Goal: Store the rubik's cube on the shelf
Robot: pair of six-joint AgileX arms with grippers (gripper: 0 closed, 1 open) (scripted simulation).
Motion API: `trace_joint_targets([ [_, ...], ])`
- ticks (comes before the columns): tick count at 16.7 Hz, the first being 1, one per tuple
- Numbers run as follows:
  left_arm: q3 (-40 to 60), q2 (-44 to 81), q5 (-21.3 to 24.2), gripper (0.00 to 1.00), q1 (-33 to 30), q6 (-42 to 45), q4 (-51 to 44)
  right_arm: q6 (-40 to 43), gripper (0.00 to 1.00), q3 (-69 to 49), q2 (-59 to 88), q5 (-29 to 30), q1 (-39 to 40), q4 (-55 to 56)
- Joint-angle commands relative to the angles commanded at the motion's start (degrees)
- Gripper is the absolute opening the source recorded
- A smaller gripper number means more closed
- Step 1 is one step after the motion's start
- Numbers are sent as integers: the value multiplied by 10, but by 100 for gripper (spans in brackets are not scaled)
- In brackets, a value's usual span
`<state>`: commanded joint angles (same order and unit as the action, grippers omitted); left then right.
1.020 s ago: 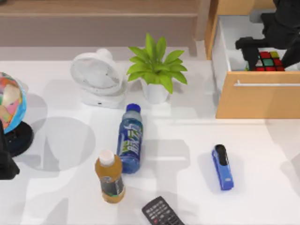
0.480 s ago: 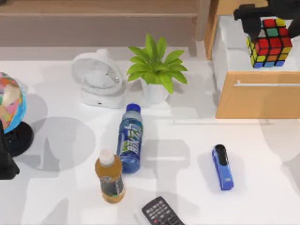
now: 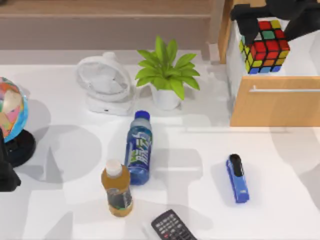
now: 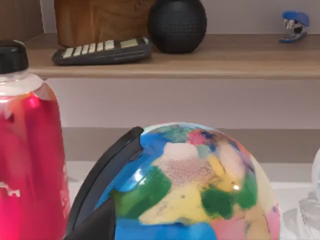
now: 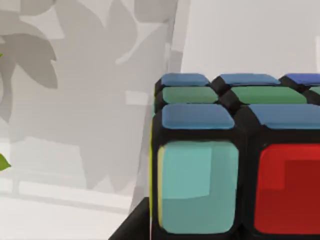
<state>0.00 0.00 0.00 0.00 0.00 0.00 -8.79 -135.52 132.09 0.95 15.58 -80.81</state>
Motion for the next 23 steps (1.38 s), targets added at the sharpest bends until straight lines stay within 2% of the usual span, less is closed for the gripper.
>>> trace_joint_targets([
  [5, 0, 0, 0, 100, 0, 0, 0, 30, 0, -13, 86, 0, -74, 7],
  [14, 0, 0, 0, 100, 0, 0, 0, 33, 0, 1, 83, 9, -73, 16],
  [18, 0, 0, 0, 100, 0, 0, 0, 56, 0, 53, -12, 66, -20, 59],
  [23, 0, 0, 0, 100, 0, 0, 0, 106, 0, 159, -124, 159, 134, 228],
])
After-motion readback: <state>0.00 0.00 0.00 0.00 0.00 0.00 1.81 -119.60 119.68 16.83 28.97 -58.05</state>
